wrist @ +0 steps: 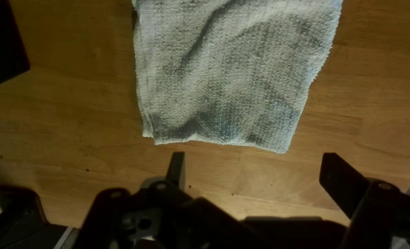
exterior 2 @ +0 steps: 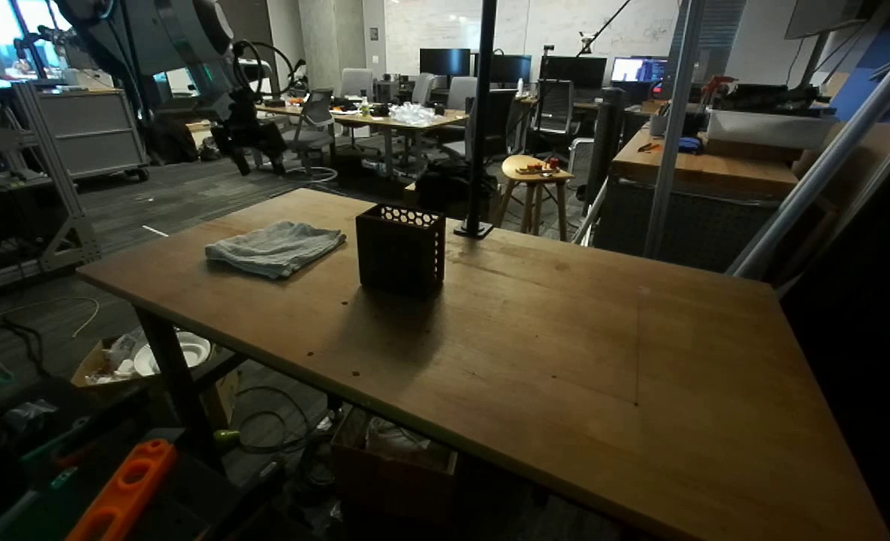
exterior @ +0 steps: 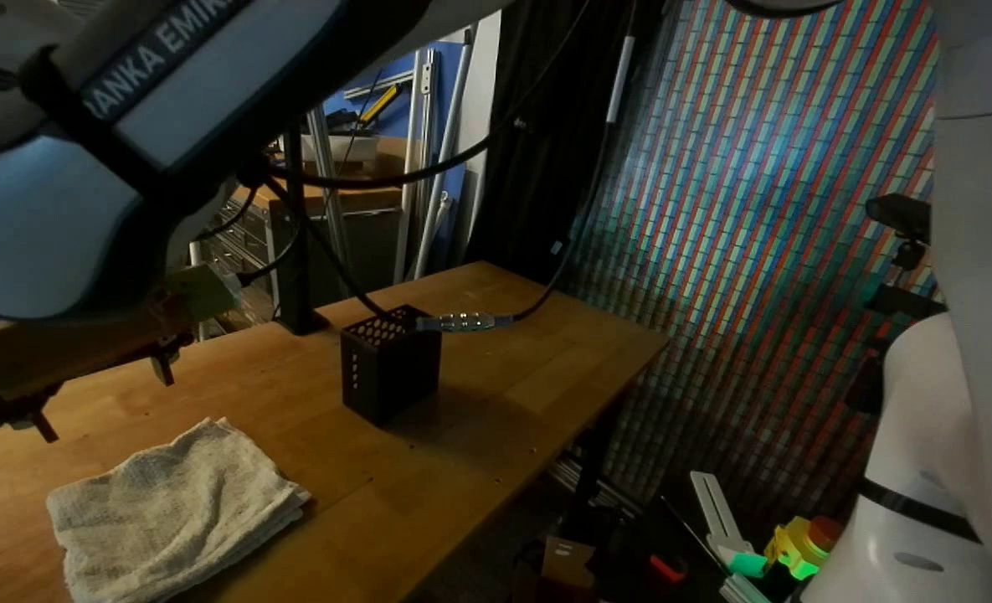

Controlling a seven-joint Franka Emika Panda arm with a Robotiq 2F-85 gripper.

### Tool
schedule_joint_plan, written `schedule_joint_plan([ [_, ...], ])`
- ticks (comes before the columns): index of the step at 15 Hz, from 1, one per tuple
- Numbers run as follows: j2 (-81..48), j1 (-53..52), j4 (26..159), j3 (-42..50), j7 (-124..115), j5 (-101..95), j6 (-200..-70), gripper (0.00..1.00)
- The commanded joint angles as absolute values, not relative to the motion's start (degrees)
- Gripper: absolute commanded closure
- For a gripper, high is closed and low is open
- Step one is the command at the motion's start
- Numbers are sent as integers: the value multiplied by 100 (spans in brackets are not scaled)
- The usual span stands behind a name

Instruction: Place the white towel in the basket

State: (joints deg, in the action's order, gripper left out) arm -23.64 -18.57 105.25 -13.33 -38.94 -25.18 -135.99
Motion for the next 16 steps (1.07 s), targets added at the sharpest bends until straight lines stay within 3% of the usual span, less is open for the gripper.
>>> schedule_joint_plan([
  [1,-2655,-1887,10469,-1043,-3065,-2234,-14058,0],
  [15,-3997,-1538,10696,-1145,-518,-757,-15354,0],
  [16,-4010,-1536,10696,-1178,-412,-697,-15334,4],
])
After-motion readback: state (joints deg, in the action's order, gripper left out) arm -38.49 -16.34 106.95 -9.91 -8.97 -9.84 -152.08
